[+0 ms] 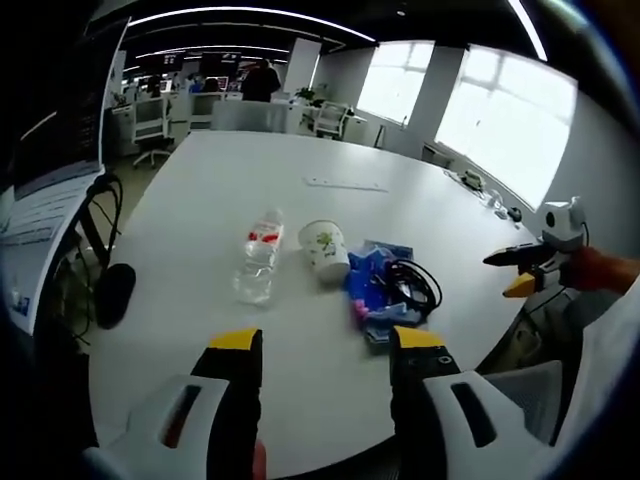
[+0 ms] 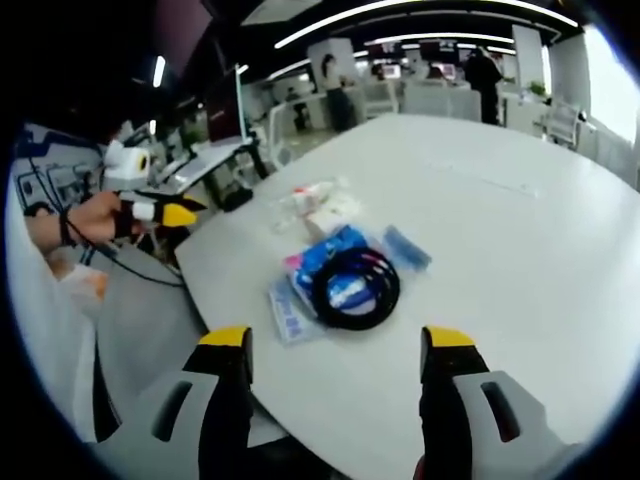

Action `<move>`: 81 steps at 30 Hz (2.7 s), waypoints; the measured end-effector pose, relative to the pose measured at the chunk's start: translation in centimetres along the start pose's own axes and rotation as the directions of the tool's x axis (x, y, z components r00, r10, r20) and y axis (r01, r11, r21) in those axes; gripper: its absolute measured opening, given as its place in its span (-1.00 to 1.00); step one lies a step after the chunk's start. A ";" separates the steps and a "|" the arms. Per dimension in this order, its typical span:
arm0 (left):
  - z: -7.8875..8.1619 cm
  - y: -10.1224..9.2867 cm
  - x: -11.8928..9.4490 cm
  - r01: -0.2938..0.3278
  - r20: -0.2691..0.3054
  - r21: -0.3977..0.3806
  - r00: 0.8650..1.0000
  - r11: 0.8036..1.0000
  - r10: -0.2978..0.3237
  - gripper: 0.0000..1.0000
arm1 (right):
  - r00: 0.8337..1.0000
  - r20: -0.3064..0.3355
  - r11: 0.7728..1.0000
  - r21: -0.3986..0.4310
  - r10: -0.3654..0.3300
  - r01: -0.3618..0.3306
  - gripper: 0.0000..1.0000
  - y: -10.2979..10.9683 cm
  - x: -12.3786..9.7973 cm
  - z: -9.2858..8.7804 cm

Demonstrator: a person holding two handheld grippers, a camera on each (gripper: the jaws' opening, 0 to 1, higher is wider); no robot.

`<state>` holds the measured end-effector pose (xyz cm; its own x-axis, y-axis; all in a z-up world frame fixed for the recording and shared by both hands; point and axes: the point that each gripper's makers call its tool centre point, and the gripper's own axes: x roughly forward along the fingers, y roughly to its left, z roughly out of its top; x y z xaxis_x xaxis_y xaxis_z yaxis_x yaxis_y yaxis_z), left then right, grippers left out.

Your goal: Arrange the tabletop items into an orderly group along one side of the table until the central work area is clear of visible clutter.

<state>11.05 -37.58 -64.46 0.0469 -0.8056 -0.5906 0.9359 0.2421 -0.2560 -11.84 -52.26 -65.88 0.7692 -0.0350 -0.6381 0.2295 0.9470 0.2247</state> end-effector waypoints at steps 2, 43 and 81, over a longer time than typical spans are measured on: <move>0.1 0.1 0.2 -0.001 -0.002 0.004 1.000 1.000 0.001 0.01 | 1.000 -0.001 1.000 0.003 -0.002 0.002 0.33 -0.1 0.0 0.0; 7.3 3.4 9.3 -0.065 -0.022 -0.003 0.998 0.998 0.065 -0.07 | 0.998 0.038 0.996 0.075 -0.047 0.044 0.28 -2.1 -1.9 -0.1; 5.9 8.7 20.1 -0.053 -0.336 0.156 0.936 0.986 0.103 -0.07 | 0.996 -0.023 0.985 0.144 -0.088 0.091 0.27 -2.0 -2.8 -2.4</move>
<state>22.18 -54.88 -74.09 0.0231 -0.5480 -0.8361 0.9751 0.1967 -0.1020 -15.83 -53.30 -66.31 0.7320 -0.1112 -0.6722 0.3816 0.8842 0.2693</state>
